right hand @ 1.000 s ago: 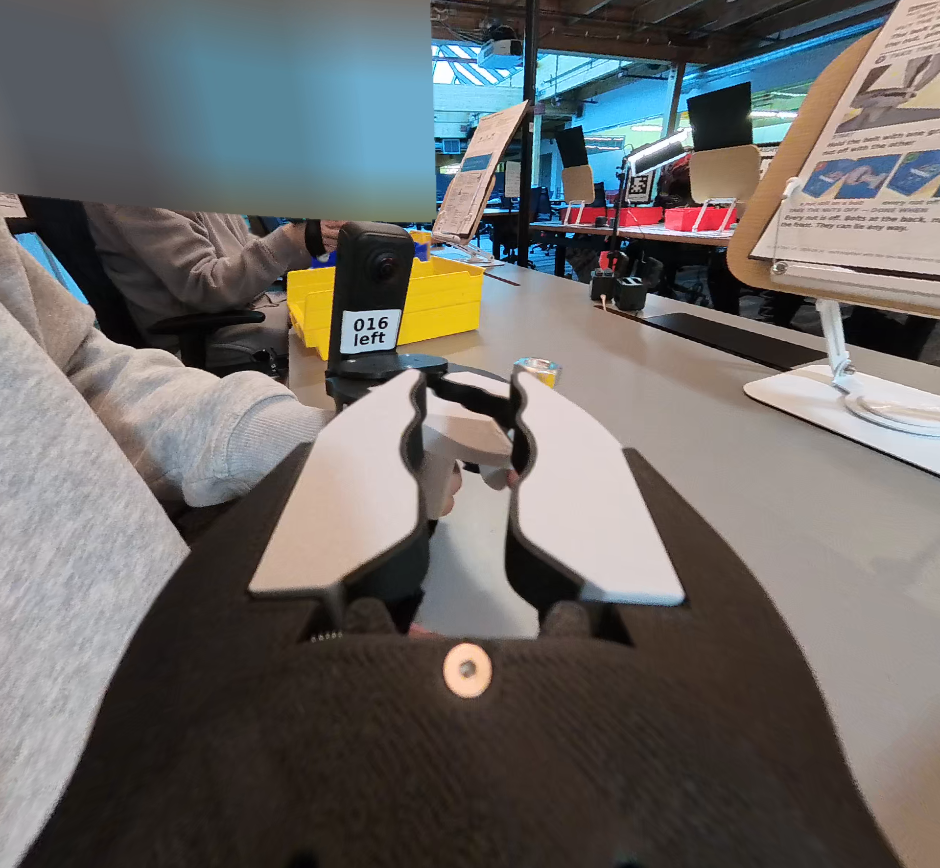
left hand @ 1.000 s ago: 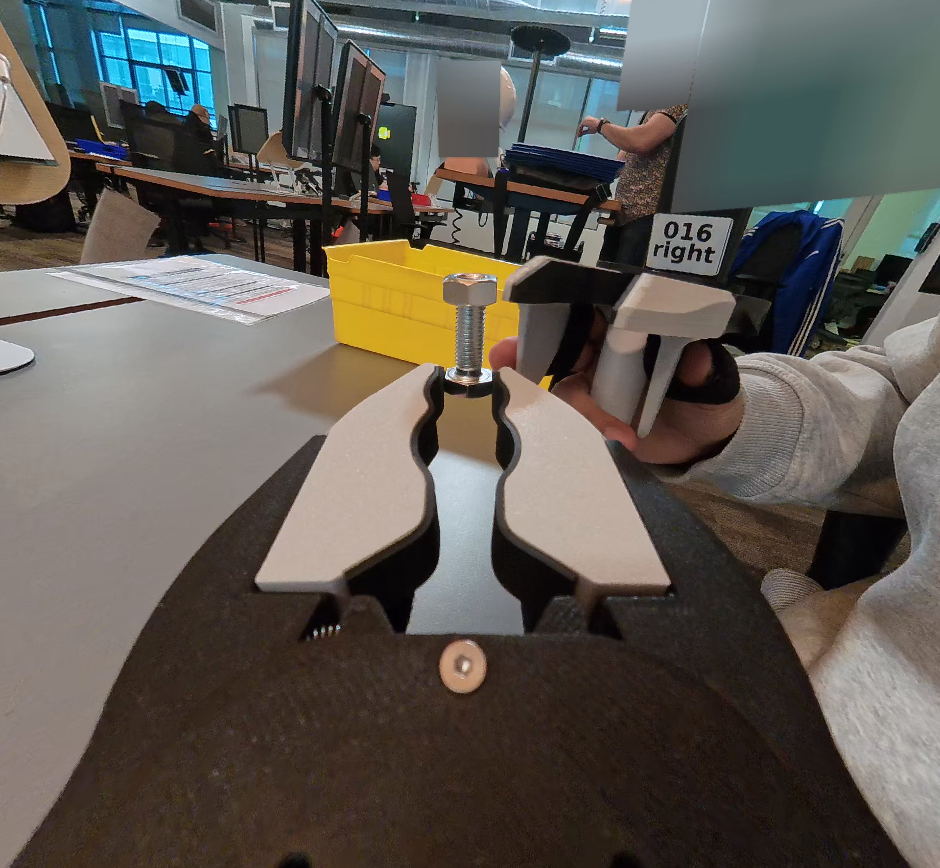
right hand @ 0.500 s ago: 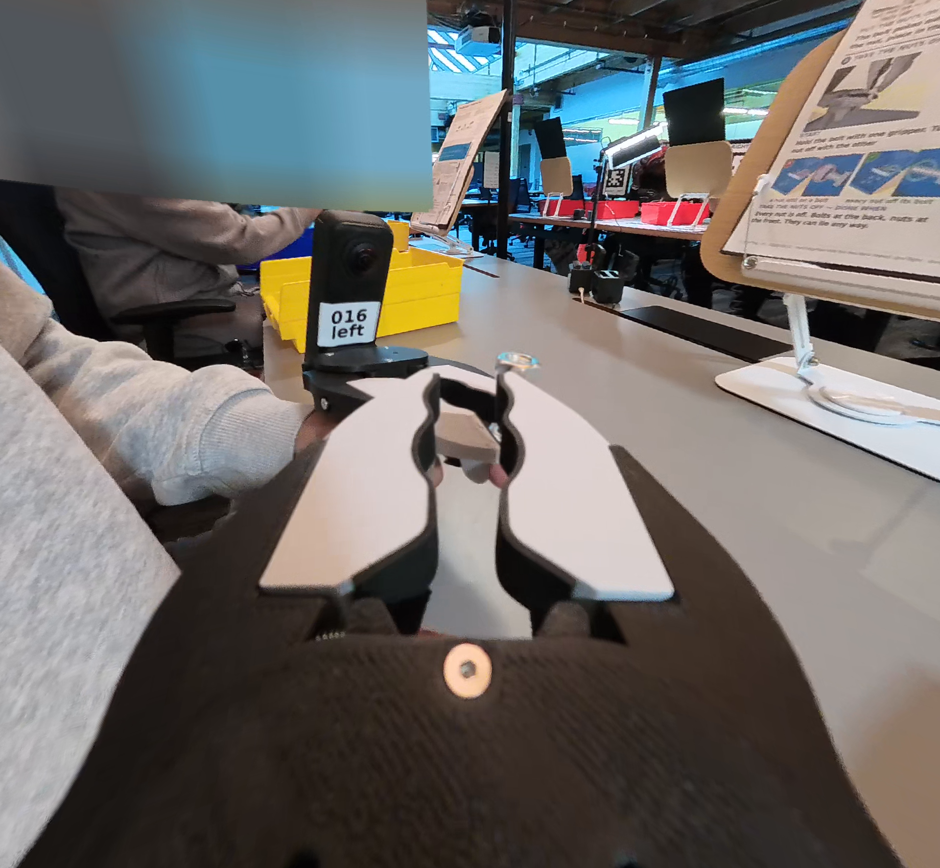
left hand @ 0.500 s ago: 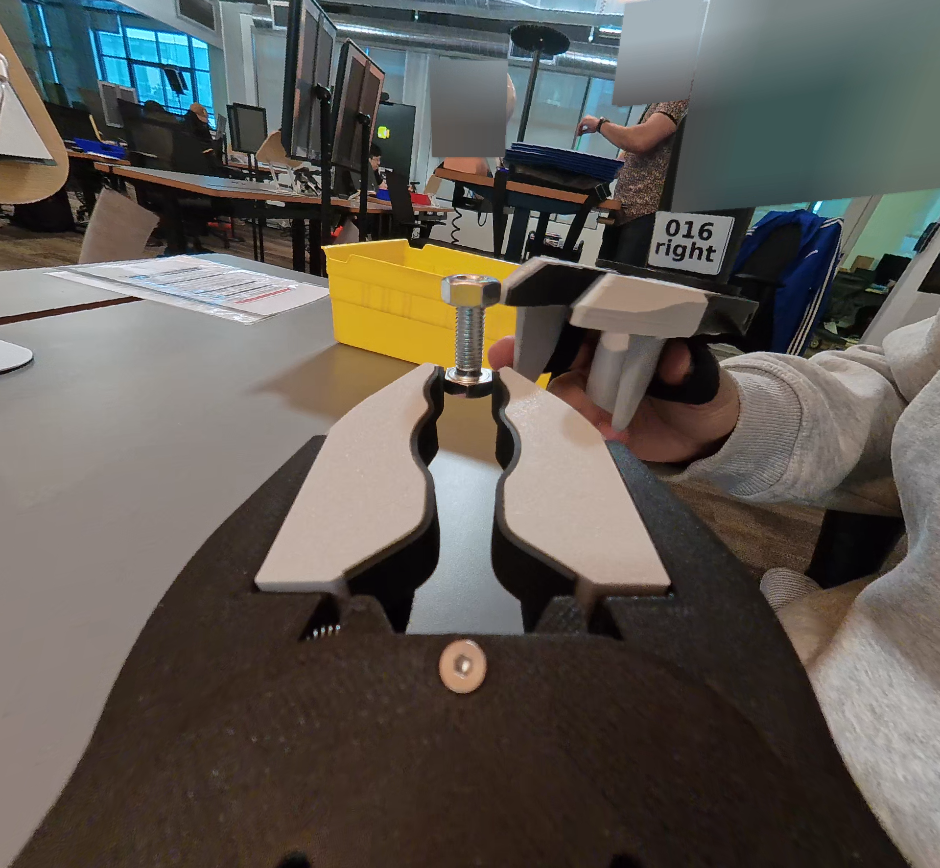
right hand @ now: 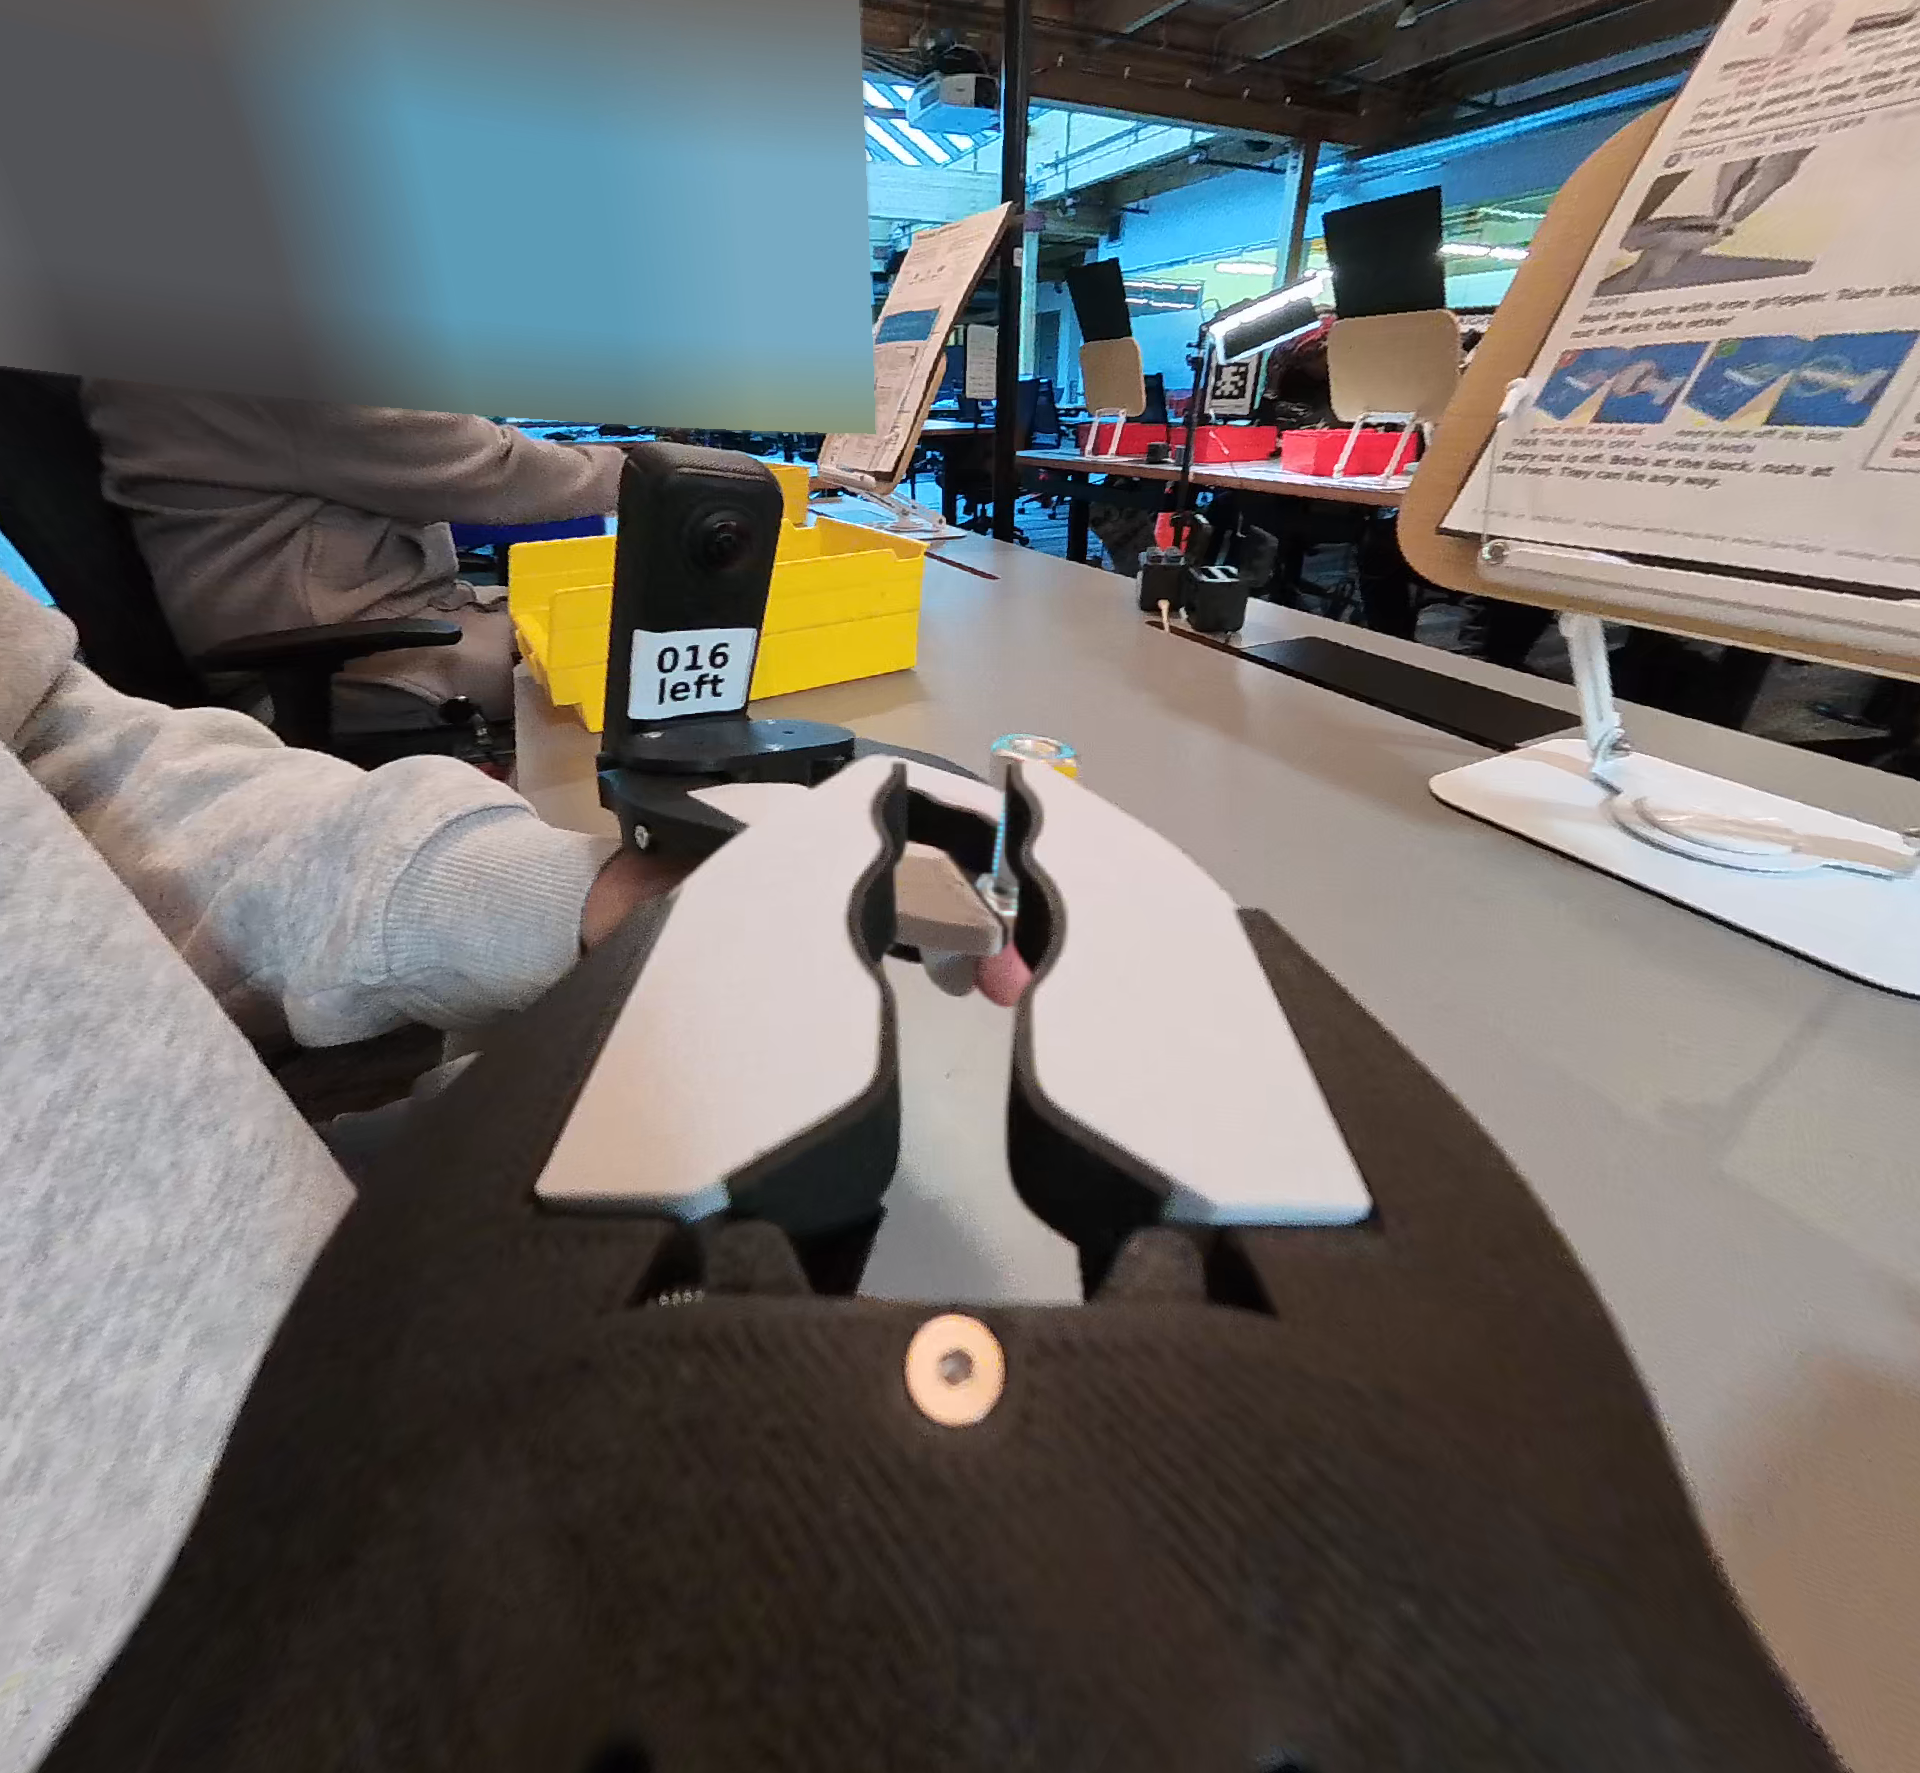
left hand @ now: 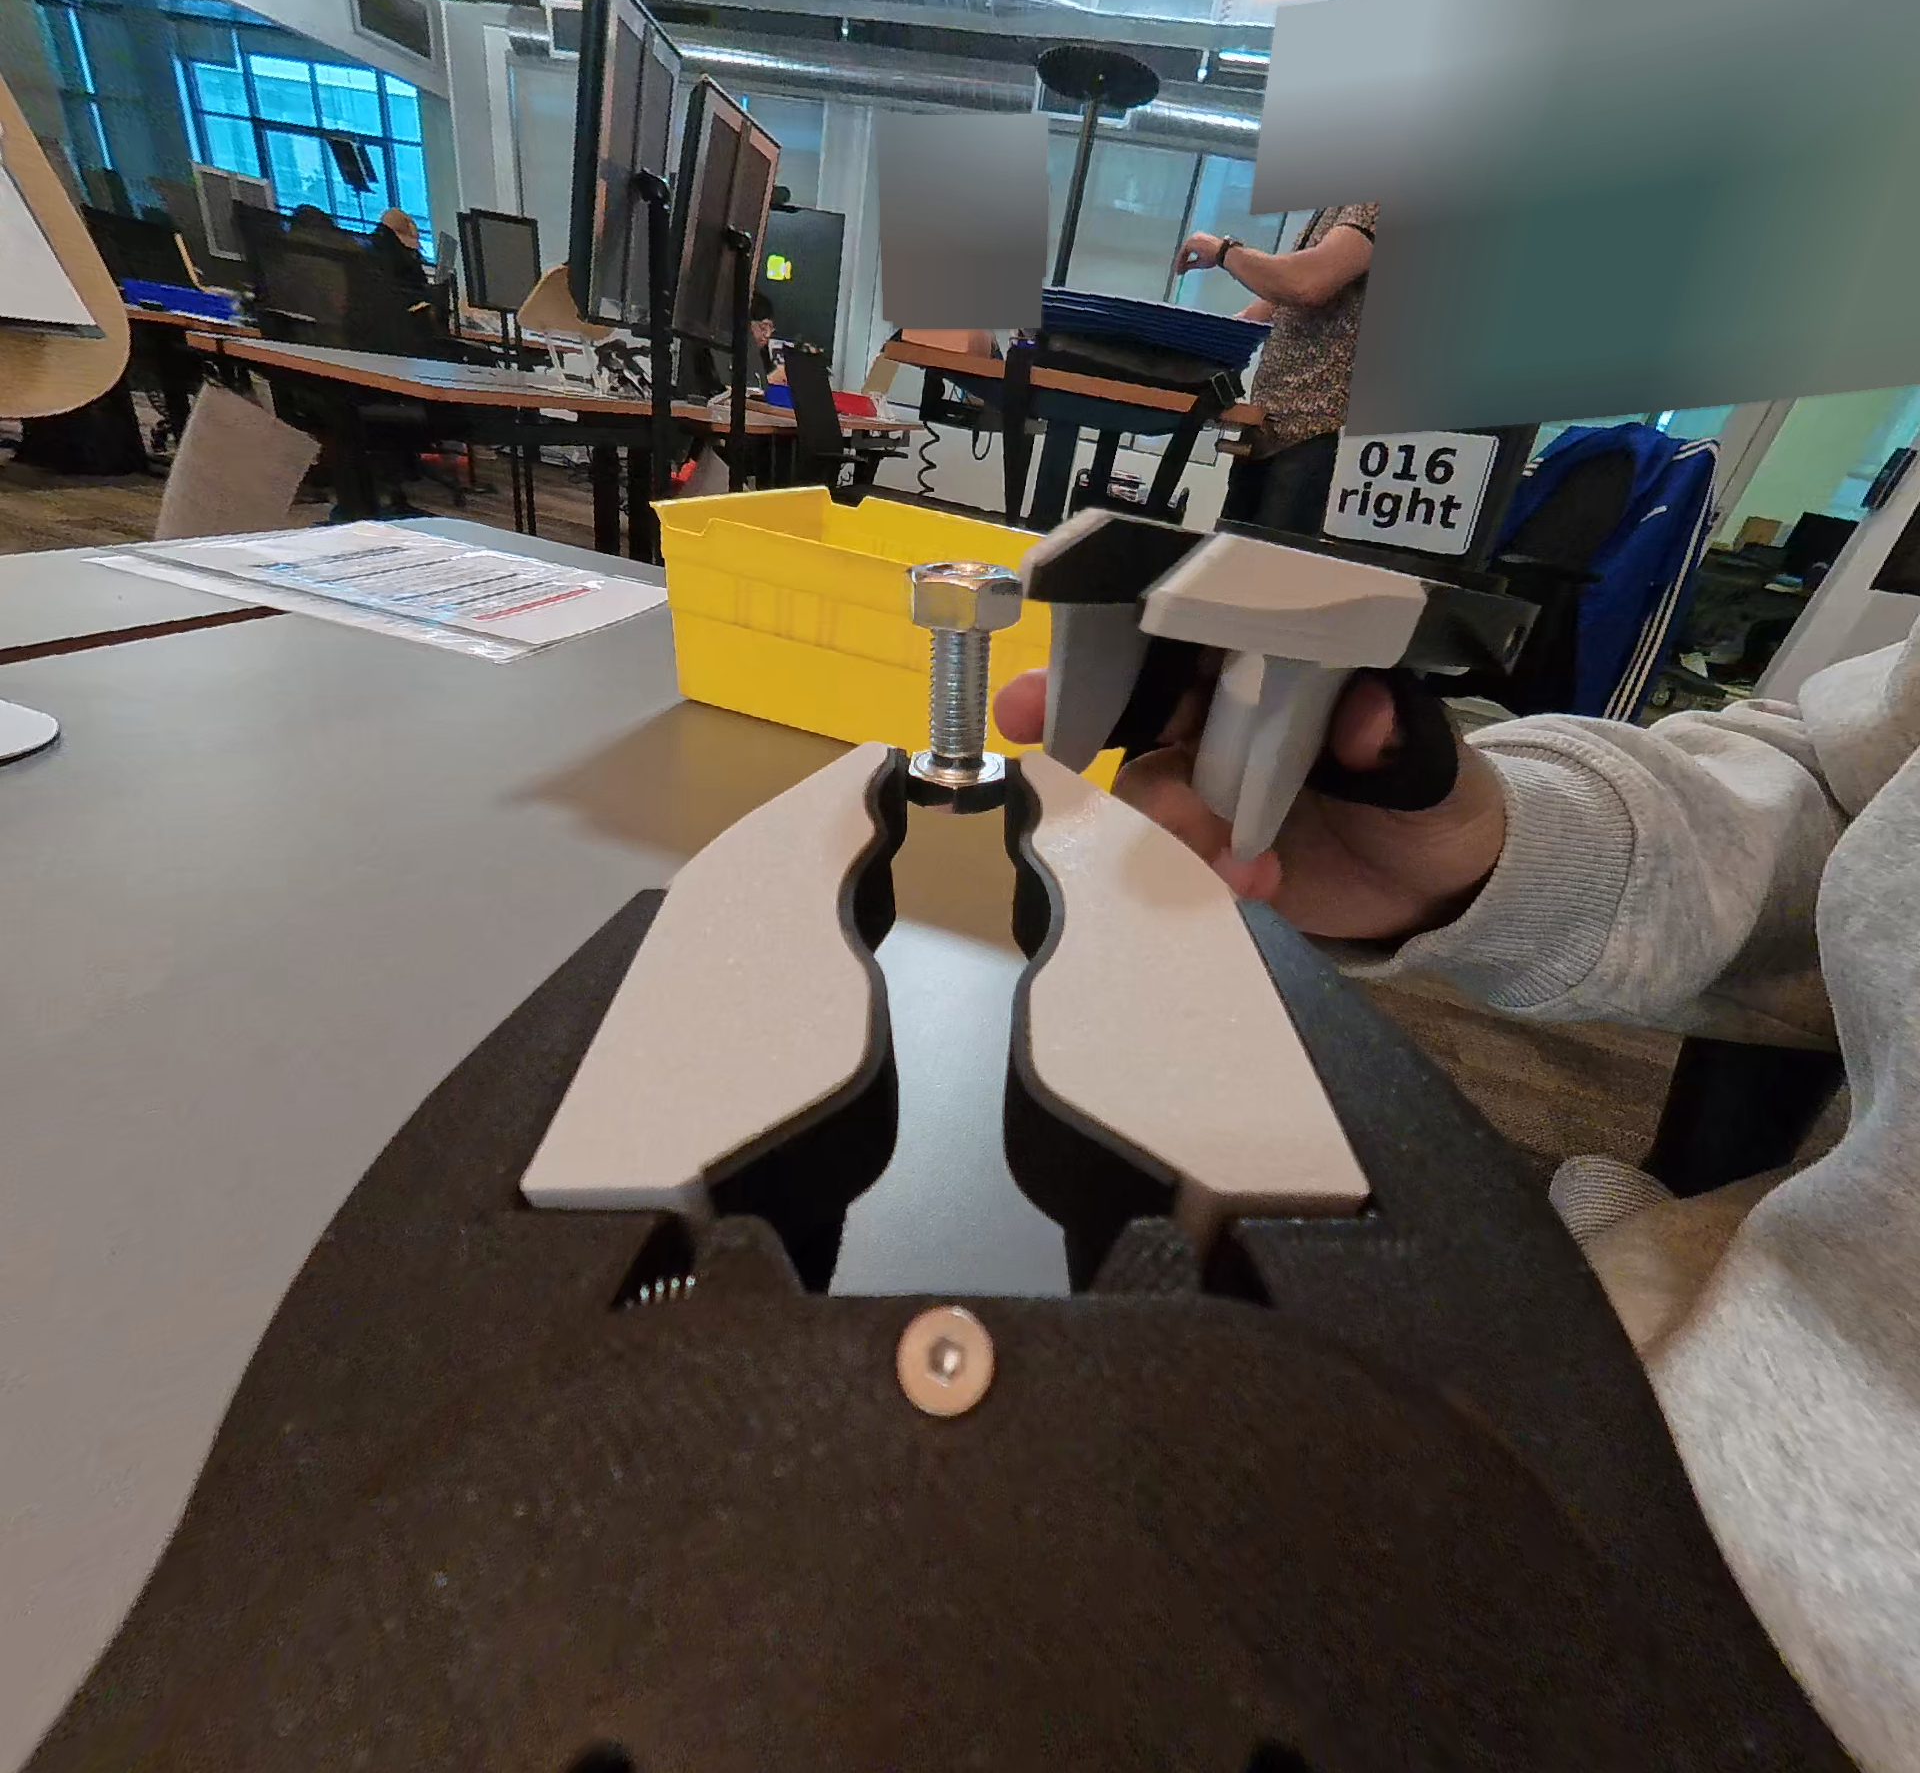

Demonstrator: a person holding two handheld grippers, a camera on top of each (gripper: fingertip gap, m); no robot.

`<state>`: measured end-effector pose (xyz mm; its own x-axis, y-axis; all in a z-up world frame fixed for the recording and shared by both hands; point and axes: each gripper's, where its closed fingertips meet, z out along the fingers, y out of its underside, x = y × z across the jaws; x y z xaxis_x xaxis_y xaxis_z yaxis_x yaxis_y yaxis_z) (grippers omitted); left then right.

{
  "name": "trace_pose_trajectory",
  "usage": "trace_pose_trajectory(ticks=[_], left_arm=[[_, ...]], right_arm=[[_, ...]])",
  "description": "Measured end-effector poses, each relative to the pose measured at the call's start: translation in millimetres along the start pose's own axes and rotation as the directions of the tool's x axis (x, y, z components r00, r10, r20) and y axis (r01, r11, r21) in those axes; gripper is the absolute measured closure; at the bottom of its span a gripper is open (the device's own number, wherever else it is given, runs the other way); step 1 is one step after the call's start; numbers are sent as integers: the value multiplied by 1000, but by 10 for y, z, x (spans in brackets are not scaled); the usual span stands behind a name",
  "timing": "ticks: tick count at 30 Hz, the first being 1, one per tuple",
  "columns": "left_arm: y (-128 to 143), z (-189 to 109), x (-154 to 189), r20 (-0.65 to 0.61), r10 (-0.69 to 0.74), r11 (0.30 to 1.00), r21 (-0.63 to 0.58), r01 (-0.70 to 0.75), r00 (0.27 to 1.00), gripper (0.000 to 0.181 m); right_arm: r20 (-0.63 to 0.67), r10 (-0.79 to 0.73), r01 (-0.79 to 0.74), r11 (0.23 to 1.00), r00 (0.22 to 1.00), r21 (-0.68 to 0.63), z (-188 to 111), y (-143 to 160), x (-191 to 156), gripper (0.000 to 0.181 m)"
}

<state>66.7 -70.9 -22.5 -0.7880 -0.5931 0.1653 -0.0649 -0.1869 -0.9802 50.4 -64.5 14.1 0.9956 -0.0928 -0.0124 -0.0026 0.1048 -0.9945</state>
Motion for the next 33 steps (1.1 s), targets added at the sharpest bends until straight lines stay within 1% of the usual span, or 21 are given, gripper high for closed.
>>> trace_pose_trajectory(ticks=[1, 4, 7, 9, 12, 14, 16, 19, 20, 23, 25, 26, 28, 30, 33], left_arm=[[1, 1, 2, -1, 0, 1000, 0, 0, 1000, 163], [2, 4, 6, -2, 2, 1000, -1, -2, 1000, 163], [4, 6, 10, -3, 4, 1000, -3, -4, 1000, 163], [4, 7, 10, -3, 4, 1000, -3, -4, 1000, 163], [3, 7, 6, -3, 2, 1000, -1, -2, 1000, 163], [3, 8, 8, -3, 3, 1000, -2, -3, 1000, 163], [2, 9, 8, -3, 4, 1000, -2, -4, 1000, 163], [4, 10, 9, -4, 4, 1000, -3, -4, 1000, 163], [4, 11, 9, -3, 5, 1000, -4, -5, 1000, 163], [3, 11, 6, -3, 4, 1000, -3, -4, 1000, 163], [1, 10, 5, -3, 3, 1000, -1, -3, 1000, 163], [2, 10, 3, -4, 0, 1000, -2, 0, 1000, 163], [4, 13, 5, -5, -1, 1000, -3, 1, 1000, 163], [5, 14, 9, -6, 1, 1000, -4, -1, 1000, 163], [5, 15, 8, -6, 0, 1000, -4, 0, 1000, 163]], right_arm=[[-13, 6, -5, 1000, 1000, 4, -1, -1, 25, 161], [-45, 33, -33, 999, 998, 15, 8, 7, 91, 142], [-31, 52, -52, 999, 998, 4, 23, 36, 78, 142], [-9, 49, -49, 999, 999, -1, 25, 39, 42, 147], [3, 29, -29, 1000, 1000, -8, 1, 24, 20, 169], [-2, 27, -27, 1000, 1000, -5, -9, 15, 32, 175], [-21, 38, -38, 999, 999, 3, -7, 14, 65, 169], [-42, 54, -54, 998, 998, 17, 12, 20, 107, 142], [-35, 63, -63, 998, 997, 13, 21, 31, 99, 138], [12, 64, -65, 998, 998, 13, 34, 27, 17, 140], [36, 57, -57, 998, 998, 15, 20, 4, -27, 146], [43, 53, -54, 998, 998, 18, 10, -9, -36, 154], [41, 58, -59, 998, 997, 28, -2, -25, -23, 157], [31, 76, -77, 997, 997, 29, 2, -15, 4, 154], [5, 85, -85, 996, 996, 33, 19, -1, 47, 136]])
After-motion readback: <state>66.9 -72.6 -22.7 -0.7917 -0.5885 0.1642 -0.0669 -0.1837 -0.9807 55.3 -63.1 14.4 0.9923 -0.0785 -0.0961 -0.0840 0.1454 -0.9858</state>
